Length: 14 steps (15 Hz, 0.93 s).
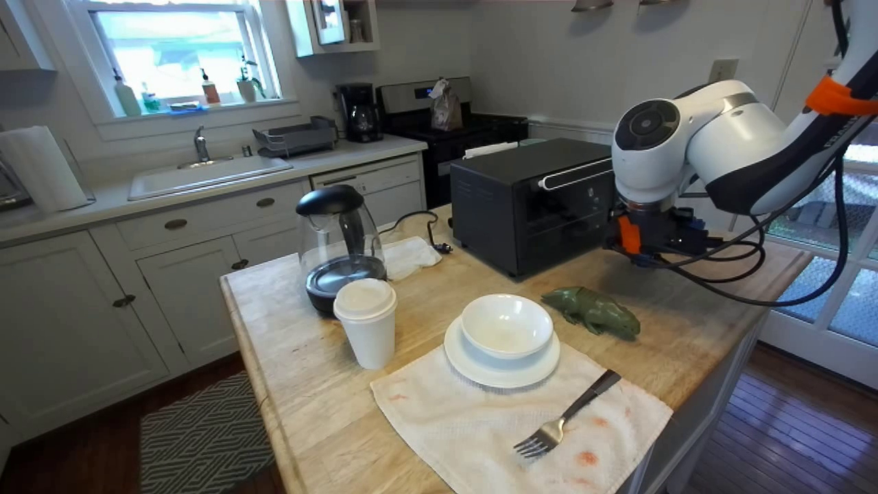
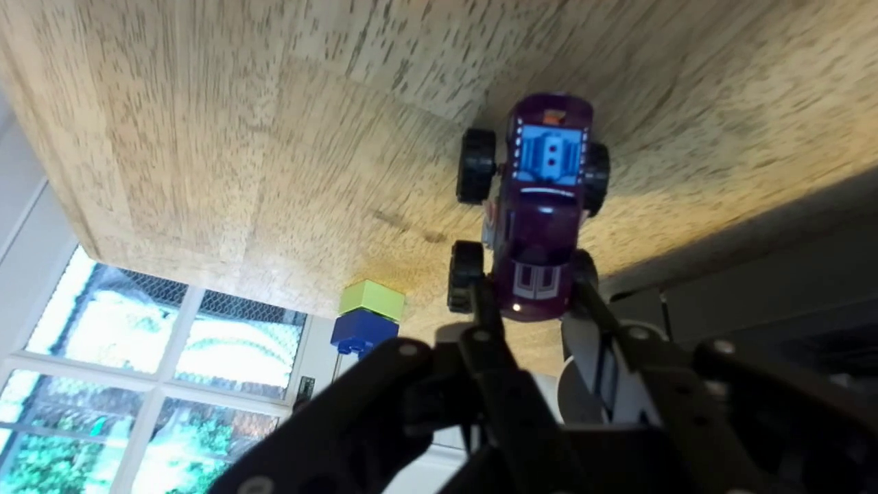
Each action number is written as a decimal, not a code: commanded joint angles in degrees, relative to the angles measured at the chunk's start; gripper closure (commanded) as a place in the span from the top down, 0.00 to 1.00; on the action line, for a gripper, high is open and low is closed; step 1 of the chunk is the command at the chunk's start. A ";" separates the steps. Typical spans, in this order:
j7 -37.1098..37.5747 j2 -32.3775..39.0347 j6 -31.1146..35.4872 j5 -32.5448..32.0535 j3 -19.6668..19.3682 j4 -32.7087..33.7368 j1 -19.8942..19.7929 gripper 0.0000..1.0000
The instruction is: Turn the toy car upside down
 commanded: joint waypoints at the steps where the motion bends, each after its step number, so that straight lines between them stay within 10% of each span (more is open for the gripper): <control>1: 3.40 0.37 -2.34 -5.47 2.58 -0.52 -2.05 0.07; 7: 4.36 0.67 -5.44 -7.34 5.25 -0.86 -3.96 0.07; 10: 4.29 0.78 -6.74 -7.08 6.10 -0.96 -4.57 0.55; 14: 3.81 1.02 -6.91 -6.36 6.88 -1.58 -5.37 0.77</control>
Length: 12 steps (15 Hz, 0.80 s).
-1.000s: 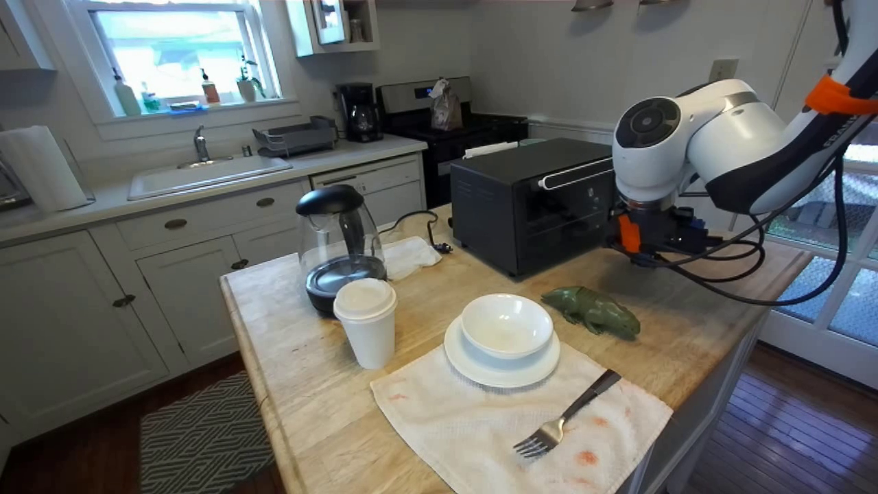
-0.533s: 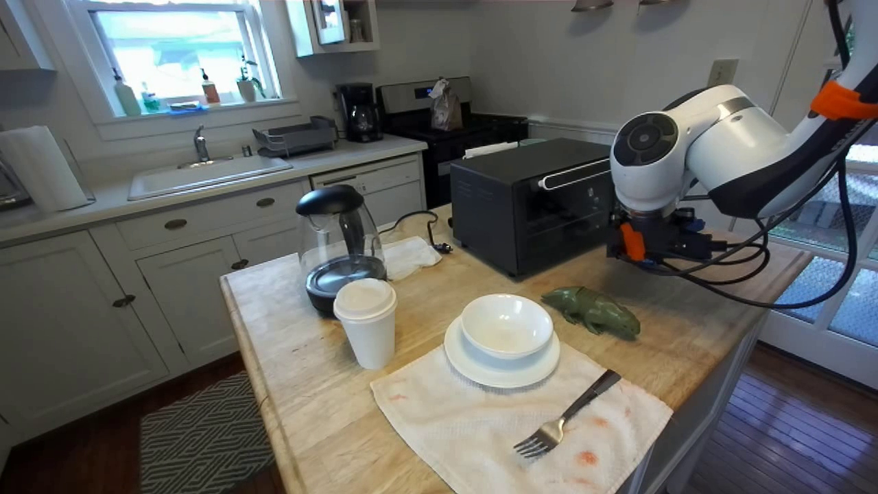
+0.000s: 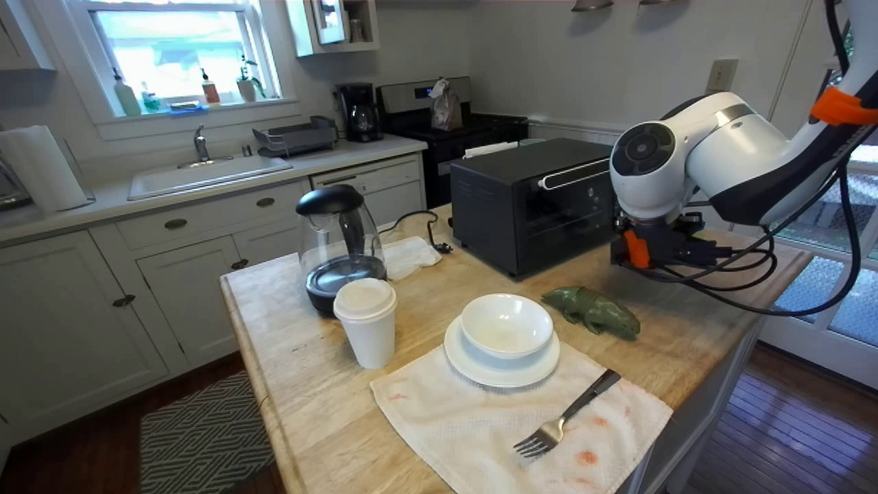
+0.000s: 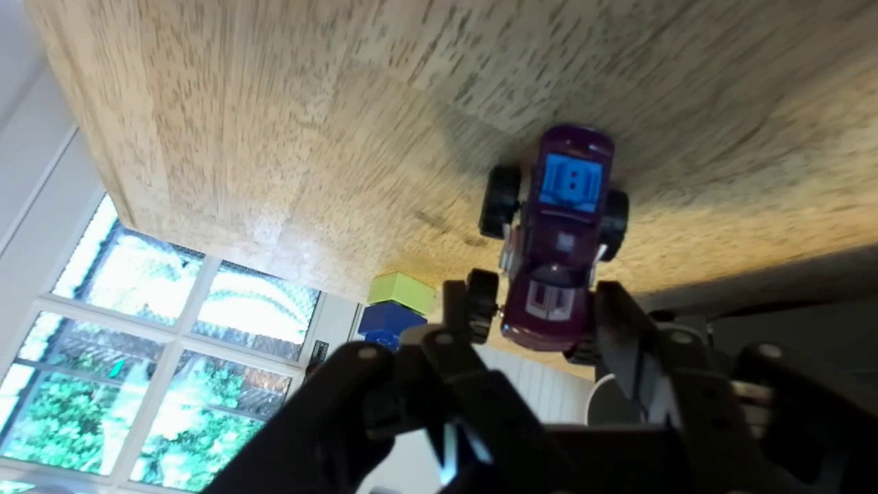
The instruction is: Turn the toy car upside down
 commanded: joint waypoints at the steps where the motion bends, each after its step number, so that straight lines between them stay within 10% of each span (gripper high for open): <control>1: 1.26 0.22 -0.34 -0.37 1.77 -0.90 -1.79 0.83; 4: 0.56 -0.61 0.67 1.11 2.37 -1.10 -2.72 1.00; 12: -18.76 -2.98 7.41 21.75 2.93 -0.82 -9.15 1.00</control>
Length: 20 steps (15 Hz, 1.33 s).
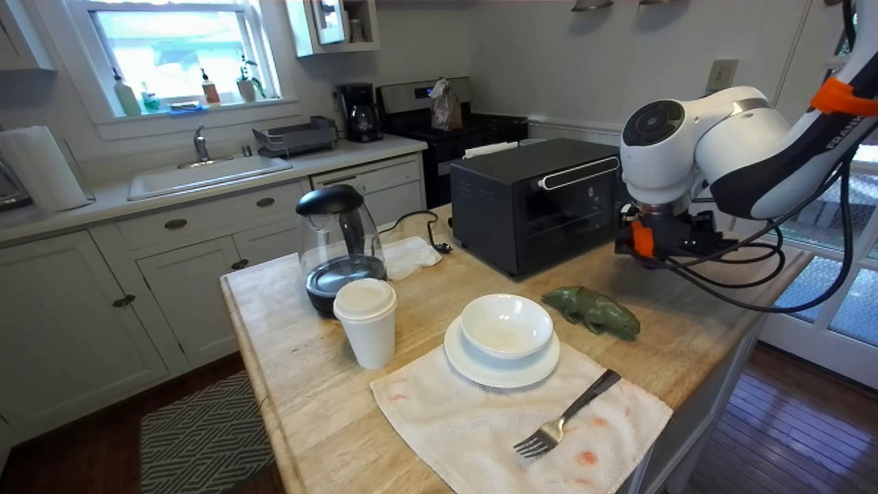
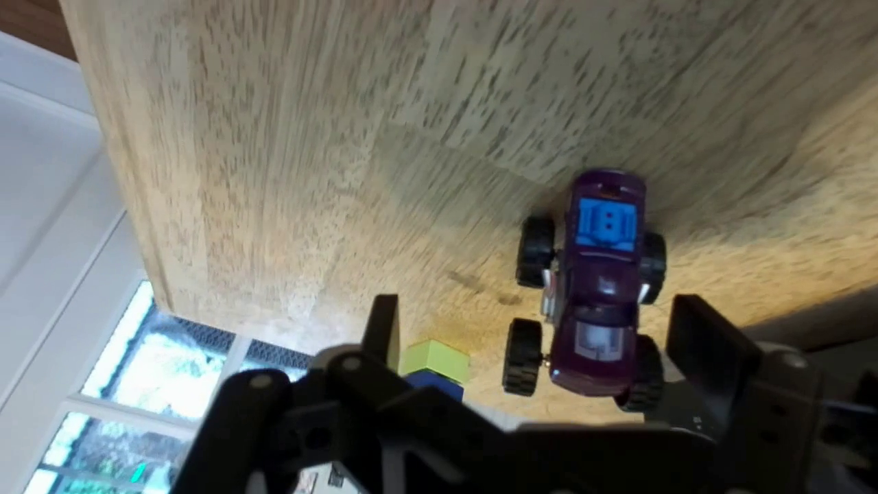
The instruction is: Turn the toy car upside down
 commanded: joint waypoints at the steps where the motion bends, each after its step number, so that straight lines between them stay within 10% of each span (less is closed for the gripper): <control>1: -13.69 -2.08 3.87 13.90 0.65 -0.14 -4.62 1.00; 3: -22.81 -3.09 6.58 21.75 4.48 -1.15 -9.91 1.00; 4: -16.77 -1.37 4.61 17.40 -1.81 0.04 -2.62 1.00; 14: -23.55 -1.26 6.34 23.14 -0.67 0.71 -4.85 1.00; 20: -47.61 3.17 5.91 48.32 0.02 6.54 -7.15 1.00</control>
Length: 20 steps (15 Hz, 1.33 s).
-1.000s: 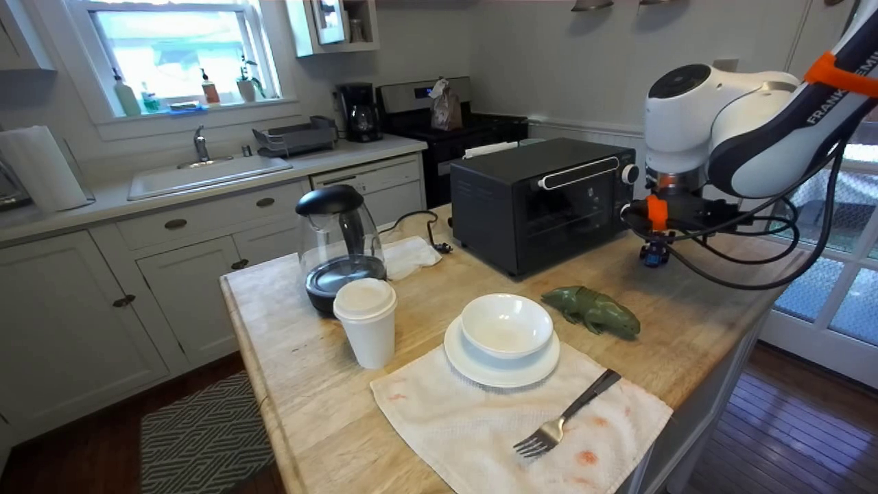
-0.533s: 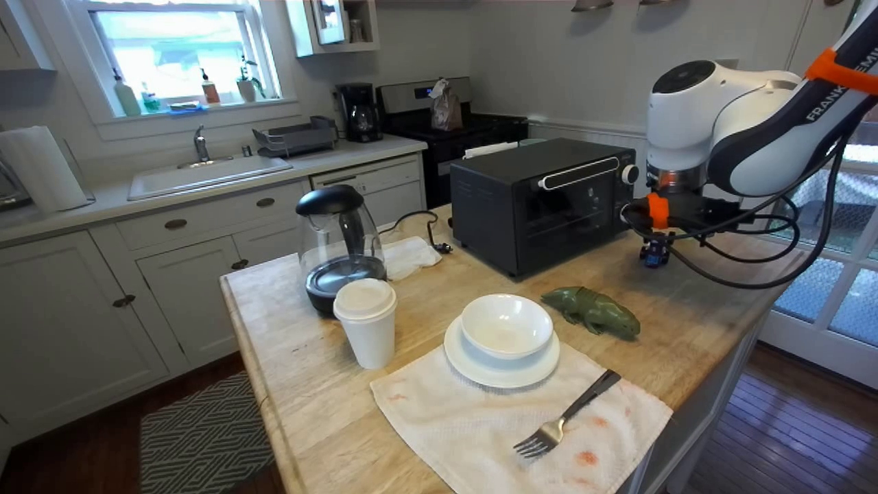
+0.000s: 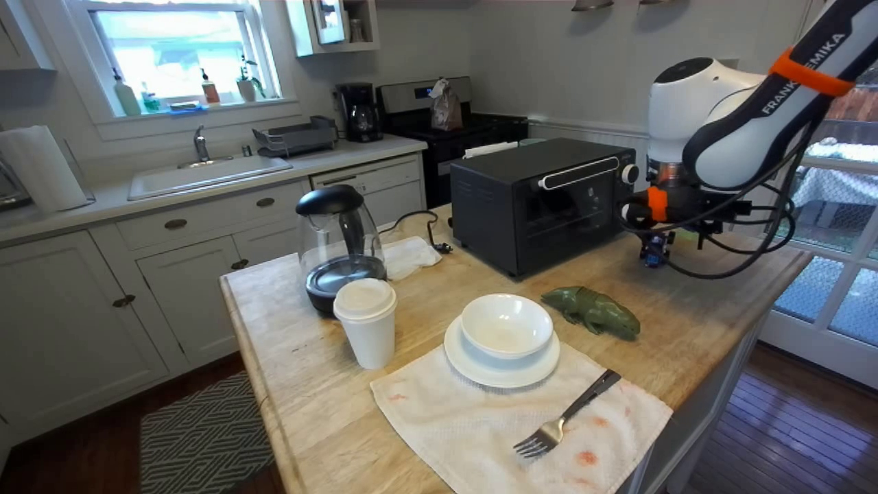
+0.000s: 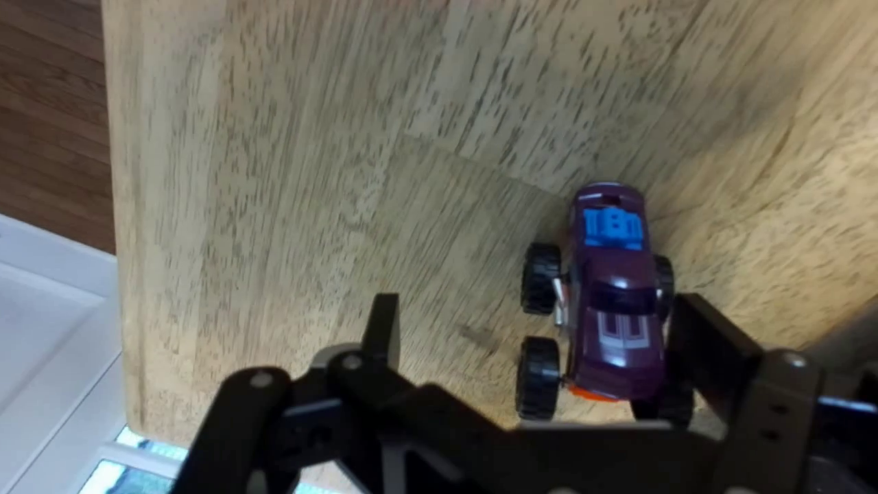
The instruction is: Turn the toy car upside down
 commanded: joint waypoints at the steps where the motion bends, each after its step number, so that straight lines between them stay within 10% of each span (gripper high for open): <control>1: -15.30 3.61 -0.31 15.61 0.05 5.14 -1.02 1.00; 8: -33.11 8.20 -7.99 35.19 -1.74 13.62 -0.69 1.00; 20: -44.63 14.89 -23.06 50.62 -2.86 24.57 -4.62 1.00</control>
